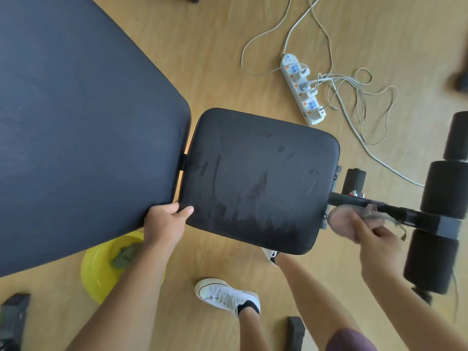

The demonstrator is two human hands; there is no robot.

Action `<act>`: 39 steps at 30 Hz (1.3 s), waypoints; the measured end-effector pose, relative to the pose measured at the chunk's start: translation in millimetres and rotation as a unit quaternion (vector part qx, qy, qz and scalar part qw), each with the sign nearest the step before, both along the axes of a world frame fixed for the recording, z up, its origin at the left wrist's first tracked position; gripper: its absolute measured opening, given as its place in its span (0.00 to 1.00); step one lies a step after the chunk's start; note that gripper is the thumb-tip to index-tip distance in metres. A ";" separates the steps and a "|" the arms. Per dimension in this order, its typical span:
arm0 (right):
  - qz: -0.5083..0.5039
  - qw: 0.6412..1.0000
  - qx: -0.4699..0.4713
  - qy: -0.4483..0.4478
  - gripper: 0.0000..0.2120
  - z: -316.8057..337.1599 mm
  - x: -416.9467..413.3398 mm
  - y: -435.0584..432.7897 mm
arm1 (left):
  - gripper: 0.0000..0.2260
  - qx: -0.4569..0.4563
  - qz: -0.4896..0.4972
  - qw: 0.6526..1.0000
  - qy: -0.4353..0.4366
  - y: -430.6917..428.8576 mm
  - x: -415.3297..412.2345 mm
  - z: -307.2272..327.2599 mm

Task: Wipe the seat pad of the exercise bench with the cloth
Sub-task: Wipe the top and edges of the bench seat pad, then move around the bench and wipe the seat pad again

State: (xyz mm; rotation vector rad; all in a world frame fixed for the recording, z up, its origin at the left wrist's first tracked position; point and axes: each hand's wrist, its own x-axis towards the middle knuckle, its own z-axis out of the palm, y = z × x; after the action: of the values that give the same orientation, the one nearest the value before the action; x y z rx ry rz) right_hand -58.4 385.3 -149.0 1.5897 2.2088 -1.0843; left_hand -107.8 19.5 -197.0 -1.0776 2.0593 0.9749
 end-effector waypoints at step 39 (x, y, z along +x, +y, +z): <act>0.649 0.748 -0.136 0.013 0.09 91.7 -37.9 -215.1 | 0.26 -0.031 0.059 0.972 0.226 -35.3 160.2 147.9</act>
State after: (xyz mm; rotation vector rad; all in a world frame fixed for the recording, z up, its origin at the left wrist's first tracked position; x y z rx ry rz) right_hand -96.3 170.2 -57.3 -0.2605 2.2016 -0.8047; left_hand 52.5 -15.7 -49.1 -1.0950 2.4209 1.3221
